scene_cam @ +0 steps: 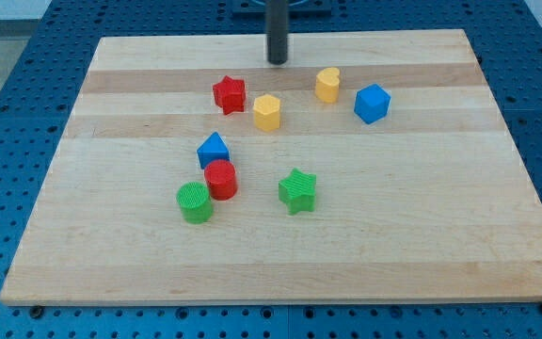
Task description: Slide the red star closer to the blue triangle
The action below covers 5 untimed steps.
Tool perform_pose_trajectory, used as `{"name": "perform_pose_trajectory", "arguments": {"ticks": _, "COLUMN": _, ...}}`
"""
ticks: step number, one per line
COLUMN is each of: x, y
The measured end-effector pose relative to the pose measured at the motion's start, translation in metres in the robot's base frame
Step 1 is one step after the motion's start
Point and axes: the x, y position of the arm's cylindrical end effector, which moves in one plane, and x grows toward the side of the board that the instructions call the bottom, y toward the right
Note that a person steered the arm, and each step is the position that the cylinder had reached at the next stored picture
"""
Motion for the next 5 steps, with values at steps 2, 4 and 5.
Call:
{"name": "perform_pose_trajectory", "arguments": {"ticks": 2, "x": 0.031, "y": -0.045}}
{"name": "perform_pose_trajectory", "arguments": {"ticks": 4, "x": 0.051, "y": -0.042}}
{"name": "perform_pose_trajectory", "arguments": {"ticks": 5, "x": 0.062, "y": -0.042}}
